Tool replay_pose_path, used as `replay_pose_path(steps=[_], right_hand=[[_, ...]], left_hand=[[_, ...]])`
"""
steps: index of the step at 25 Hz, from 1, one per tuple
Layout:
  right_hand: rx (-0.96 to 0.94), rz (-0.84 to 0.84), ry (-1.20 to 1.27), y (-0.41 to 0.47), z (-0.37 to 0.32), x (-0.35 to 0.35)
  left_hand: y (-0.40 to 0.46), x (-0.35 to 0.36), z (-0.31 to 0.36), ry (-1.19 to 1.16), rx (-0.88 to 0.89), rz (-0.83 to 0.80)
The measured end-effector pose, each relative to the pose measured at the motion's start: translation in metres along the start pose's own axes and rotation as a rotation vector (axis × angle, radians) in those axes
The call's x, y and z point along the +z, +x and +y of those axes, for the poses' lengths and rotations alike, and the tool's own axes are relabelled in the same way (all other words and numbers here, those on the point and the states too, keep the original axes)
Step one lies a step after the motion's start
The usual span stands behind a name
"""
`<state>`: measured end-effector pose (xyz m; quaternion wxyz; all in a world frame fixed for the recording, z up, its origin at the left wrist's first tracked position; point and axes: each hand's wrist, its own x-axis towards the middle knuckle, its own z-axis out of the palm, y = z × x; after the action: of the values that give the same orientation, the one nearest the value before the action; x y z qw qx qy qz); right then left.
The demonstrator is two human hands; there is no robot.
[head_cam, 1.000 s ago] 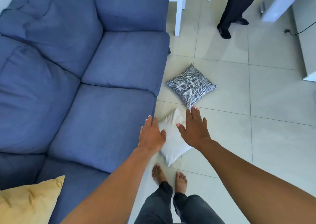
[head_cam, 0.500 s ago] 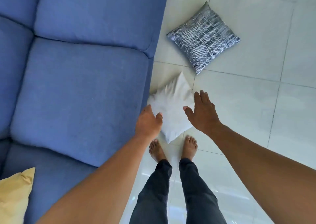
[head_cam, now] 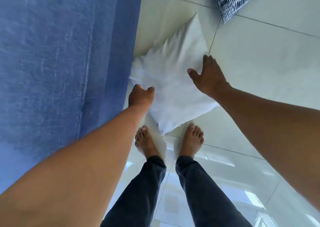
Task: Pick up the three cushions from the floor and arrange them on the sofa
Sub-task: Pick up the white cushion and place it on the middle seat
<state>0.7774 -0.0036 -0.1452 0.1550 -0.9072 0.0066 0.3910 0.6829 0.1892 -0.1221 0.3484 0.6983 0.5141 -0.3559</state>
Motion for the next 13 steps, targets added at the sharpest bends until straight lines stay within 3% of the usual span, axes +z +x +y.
replay_pose_path(steps=[5, 9, 13], right_hand=[[0.15, 0.129, 0.224, 0.063, 0.024, 0.015], [0.249, -0.036, 0.446, 0.069, 0.027, 0.02], [0.205, -0.044, 0.563, 0.038, 0.023, 0.008]], left_hand=[[0.069, 0.028, -0.013, -0.414, -0.196, 0.076], [0.08, 0.049, -0.026, -0.723, -0.212, -0.202], [0.038, 0.052, -0.007, -0.717, -0.125, -0.285]])
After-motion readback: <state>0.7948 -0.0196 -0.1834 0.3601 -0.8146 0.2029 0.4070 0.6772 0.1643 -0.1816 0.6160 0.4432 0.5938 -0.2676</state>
